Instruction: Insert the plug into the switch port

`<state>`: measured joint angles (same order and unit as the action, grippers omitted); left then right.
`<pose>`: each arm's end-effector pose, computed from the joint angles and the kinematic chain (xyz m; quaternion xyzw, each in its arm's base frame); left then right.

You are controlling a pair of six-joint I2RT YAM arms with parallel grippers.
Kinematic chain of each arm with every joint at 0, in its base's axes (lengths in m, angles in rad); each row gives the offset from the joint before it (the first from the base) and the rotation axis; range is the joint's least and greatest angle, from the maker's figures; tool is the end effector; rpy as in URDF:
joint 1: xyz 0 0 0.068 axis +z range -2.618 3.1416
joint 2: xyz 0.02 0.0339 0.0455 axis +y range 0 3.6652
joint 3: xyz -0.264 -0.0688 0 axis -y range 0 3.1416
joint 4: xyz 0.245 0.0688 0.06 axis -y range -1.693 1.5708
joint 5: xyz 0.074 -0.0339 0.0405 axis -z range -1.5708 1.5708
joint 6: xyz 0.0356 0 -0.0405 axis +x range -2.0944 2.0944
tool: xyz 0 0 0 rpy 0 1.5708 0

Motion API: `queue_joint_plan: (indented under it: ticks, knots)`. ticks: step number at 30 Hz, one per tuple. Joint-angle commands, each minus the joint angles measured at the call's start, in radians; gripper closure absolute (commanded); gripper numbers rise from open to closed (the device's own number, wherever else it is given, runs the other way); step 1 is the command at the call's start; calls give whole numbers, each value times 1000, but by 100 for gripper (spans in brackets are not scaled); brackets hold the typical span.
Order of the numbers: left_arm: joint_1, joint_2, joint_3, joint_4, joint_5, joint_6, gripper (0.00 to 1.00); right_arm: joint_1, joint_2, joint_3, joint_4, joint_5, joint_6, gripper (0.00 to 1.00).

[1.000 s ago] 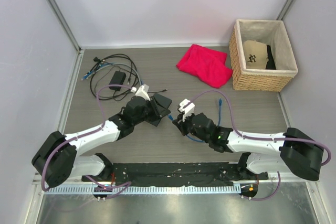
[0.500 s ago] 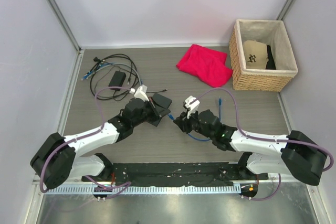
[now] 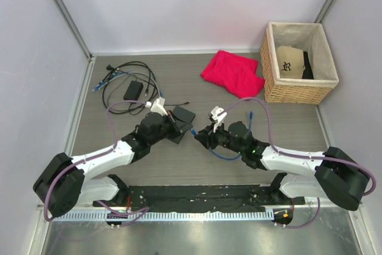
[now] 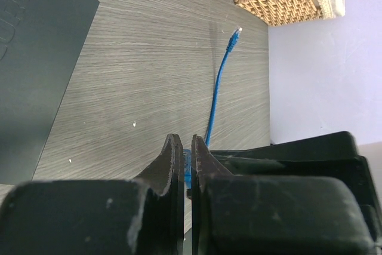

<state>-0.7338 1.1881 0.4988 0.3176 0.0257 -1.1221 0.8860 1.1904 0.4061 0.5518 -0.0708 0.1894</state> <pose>0.1856 -0.1686 0.2091 -0.1522 0.8114 -0.4580 0.3297 0.1526 0.1909 0.2028 -0.2882 0.7293 0.3413 0.5182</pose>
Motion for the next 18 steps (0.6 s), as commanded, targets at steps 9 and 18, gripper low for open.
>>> queue_joint_plan:
  ticks: [9, 18]
  knots:
    - [-3, -7, -14, 87, -9, -27, 100, -19, 77, 68, 122, -61, -21, 69]
    - [0, 2, -8, 74, -18, 10, 92, -30, 87, 92, 80, -57, -47, 99]
